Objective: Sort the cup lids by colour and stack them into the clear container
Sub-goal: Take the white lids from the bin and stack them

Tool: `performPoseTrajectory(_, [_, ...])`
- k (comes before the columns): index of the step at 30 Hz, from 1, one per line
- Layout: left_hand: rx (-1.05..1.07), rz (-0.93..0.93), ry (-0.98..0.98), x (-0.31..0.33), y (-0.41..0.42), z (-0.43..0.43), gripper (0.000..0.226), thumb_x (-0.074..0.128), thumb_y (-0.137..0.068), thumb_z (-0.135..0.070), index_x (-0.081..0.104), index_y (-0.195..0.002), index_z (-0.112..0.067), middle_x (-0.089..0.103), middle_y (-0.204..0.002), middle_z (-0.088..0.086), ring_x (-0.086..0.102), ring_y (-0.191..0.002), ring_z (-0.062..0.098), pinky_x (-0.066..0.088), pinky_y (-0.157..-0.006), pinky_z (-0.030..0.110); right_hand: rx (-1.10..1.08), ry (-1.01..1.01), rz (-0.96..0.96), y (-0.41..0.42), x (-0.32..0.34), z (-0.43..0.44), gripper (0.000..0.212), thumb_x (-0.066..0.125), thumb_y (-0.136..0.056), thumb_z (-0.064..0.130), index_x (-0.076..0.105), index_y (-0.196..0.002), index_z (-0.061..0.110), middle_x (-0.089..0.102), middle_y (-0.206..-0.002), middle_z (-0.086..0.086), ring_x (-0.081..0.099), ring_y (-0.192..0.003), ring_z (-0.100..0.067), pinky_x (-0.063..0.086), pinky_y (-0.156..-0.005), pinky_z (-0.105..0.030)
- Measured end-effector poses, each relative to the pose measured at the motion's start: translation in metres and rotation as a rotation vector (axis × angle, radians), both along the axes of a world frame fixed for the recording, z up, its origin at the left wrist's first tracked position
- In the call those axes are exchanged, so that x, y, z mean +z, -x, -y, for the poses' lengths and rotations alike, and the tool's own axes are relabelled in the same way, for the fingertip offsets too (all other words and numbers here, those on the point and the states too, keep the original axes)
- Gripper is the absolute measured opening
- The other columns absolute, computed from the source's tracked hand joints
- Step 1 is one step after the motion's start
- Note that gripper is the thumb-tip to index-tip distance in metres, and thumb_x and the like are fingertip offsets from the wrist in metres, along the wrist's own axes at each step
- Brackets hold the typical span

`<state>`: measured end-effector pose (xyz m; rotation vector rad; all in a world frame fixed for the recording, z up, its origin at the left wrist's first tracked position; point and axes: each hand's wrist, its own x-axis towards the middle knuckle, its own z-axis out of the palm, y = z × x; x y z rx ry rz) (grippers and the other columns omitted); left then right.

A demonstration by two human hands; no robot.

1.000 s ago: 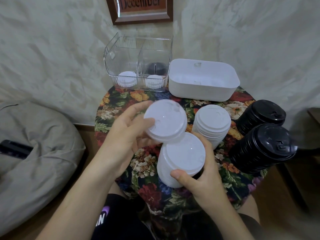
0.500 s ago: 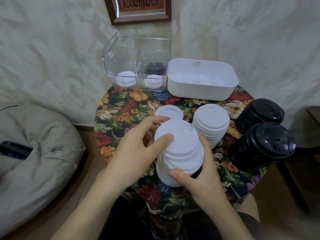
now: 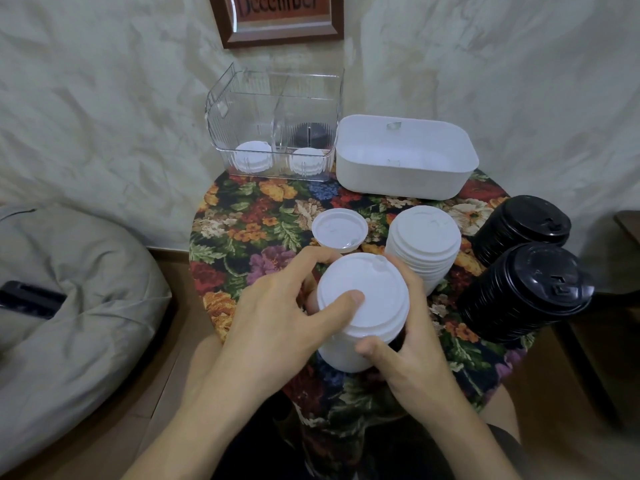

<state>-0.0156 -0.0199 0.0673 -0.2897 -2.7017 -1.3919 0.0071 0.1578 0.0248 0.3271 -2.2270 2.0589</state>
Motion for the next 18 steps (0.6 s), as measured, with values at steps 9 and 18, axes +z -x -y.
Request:
performPoseTrajectory(9, [-0.127,0.027,-0.297,-0.022,0.009,0.004,0.030,0.056,-0.094,-0.050,0.067,-0.121,-0.041,0.069,-0.120,-0.009,0.064,-0.117,0.015,0.053,-0.097,0.044,-0.017,-0.015,0.022,0.001,0.001,-0.004,0.086,0.079,-0.068,0.074,0.043,-0.139,0.041,0.056,-0.136,0.023,0.056,-0.129,-0.006,0.049,-0.099,-0.020])
performPoseTrajectory(18, [-0.315,0.156,-0.571,-0.036,-0.002,-0.015,0.051,0.043,-0.102,-0.048,0.048,-0.148,-0.028,0.056,-0.147,-0.012,0.051,-0.138,0.009,0.041,-0.108,0.019,0.014,-0.006,0.028,-0.001,-0.001,-0.004,0.077,0.074,-0.073,0.073,0.039,-0.140,0.055,0.051,-0.140,0.027,0.051,-0.134,-0.003,0.046,-0.102,-0.018])
